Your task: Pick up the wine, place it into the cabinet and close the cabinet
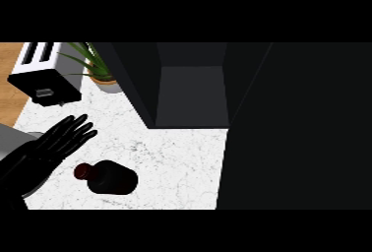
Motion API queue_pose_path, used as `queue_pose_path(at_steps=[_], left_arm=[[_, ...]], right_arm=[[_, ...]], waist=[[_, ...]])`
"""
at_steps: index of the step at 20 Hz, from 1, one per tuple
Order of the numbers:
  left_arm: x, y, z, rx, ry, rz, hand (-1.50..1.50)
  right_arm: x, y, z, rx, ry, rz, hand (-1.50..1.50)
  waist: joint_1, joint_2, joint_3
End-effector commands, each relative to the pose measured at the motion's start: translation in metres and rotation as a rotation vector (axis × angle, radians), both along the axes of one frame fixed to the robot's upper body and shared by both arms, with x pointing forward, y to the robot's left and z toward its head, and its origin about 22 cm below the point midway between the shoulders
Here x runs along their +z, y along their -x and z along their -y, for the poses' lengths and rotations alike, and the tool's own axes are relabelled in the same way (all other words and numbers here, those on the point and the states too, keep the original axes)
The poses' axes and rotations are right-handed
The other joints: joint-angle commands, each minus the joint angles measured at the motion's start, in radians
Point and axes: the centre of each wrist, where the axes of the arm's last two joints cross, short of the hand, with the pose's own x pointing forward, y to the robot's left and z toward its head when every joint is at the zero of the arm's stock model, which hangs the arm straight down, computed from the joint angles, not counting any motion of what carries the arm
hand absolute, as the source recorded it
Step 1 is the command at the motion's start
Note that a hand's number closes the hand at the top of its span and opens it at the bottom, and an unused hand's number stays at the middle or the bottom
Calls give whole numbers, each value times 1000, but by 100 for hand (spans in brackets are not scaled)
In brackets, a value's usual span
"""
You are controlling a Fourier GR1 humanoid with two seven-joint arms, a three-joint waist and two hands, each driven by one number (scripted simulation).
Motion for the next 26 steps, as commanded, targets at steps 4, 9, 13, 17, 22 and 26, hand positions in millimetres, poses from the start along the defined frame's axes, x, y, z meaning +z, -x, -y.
queue_pose_path(at_steps=[4,9,13,17,22,26], left_arm=[[-57,-20,16,-24,-61,-50,-150],[-90,-24,15,-20,-78,-69,-150],[-113,-22,-2,-33,-72,-93,-150],[-128,-26,11,-28,-86,-101,-150],[-152,-18,2,-28,-59,-134,-150],[-163,-18,12,-30,-74,-137,-150]], right_arm=[[7,5,2,42,-32,0,-150],[6,7,-2,37,-46,30,-150],[0,11,-5,36,-48,37,-150],[12,17,2,43,-23,30,-150],[13,15,11,27,-32,38,-150],[16,10,4,51,-31,31,-150]], waist=[[0,1,0],[0,1,-1],[-1,1,-1],[-1,1,-1],[-9,2,-1],[-6,2,-2]])
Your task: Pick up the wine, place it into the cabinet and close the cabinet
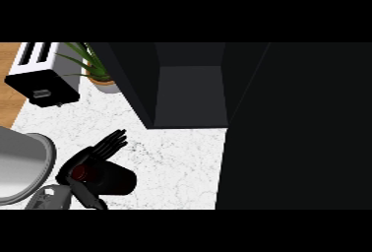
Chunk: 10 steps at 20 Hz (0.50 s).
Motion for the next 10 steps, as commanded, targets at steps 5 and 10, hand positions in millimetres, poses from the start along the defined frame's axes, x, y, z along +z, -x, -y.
queue_pose_path(at_steps=[5,10], left_arm=[[-33,6,13,-57,170,-17,-150],[-34,2,17,-118,201,-83,-150]], right_arm=[[3,8,5,34,-35,15,-150],[8,11,-9,52,-41,26,-150]], waist=[[-11,4,-1],[-3,1,-2]])
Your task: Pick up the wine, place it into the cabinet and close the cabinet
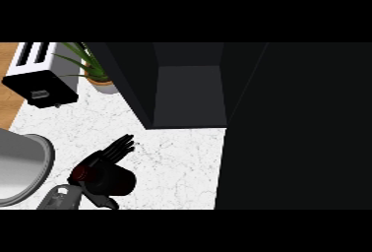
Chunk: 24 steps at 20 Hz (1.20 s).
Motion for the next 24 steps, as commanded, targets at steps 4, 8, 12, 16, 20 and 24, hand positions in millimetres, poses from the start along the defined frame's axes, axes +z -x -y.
queue_pose_path(at_steps=[4,8,12,16,20,24], left_arm=[[-10,-4,12,-104,215,-9,-150],[-21,10,18,-98,235,6,-150],[-9,-15,30,-119,224,21,-150],[-17,5,18,-111,256,51,-150],[-17,-1,30,-54,271,52,150],[-22,-3,48,-72,293,27,150]], right_arm=[[8,9,-3,30,-22,20,-150],[3,15,0,7,-18,12,-150],[11,18,3,44,-10,14,-150],[9,14,1,23,-6,19,-150],[-1,12,7,15,-29,-3,-150],[3,11,3,23,-24,-8,-150]], waist=[[-3,1,-1],[-3,0,-1],[-5,-1,0],[5,-2,0],[7,-2,2],[1,1,1]])
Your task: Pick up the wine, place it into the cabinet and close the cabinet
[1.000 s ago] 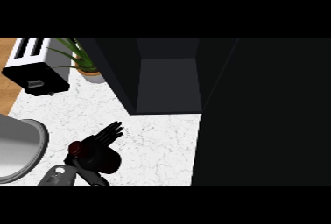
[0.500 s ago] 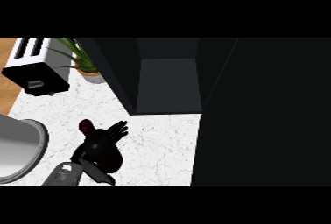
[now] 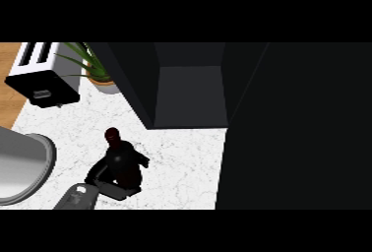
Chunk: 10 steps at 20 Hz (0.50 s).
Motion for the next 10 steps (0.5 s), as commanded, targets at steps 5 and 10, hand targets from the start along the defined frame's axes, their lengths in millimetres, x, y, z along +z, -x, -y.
queue_pose_path(at_steps=[5,10], left_arm=[[-4,-2,22,-141,224,-45,150],[-13,17,16,155,245,-15,150]], right_arm=[[3,9,9,23,-1,16,-150],[-4,2,4,-4,-7,-1,-150]], waist=[[1,1,-3],[26,-2,-2]])
